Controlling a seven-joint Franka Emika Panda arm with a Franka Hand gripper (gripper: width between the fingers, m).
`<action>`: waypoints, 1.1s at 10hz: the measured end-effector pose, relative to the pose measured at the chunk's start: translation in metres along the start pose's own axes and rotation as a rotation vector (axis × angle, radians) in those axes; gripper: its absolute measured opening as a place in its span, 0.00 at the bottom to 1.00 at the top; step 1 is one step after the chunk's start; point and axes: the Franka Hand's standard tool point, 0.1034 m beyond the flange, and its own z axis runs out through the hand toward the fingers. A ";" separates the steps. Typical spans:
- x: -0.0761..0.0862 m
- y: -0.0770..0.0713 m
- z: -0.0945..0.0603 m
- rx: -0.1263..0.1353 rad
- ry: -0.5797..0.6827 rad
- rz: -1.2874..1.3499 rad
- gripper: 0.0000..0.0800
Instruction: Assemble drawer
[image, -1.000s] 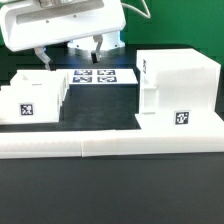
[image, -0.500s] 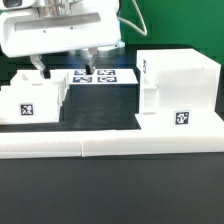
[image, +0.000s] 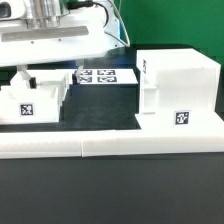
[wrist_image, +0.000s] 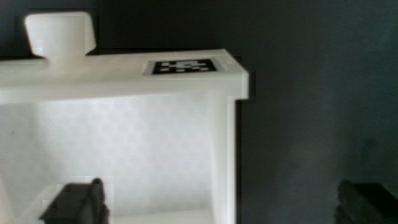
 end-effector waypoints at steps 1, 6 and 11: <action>0.000 0.000 0.000 0.000 0.000 0.000 0.81; -0.008 -0.006 0.025 -0.009 -0.032 -0.027 0.81; -0.022 0.008 0.041 -0.055 -0.008 -0.021 0.80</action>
Offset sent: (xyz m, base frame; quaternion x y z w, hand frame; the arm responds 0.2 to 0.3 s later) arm -0.0051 0.0001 -0.0240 -0.0128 -0.0022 -0.0354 0.9993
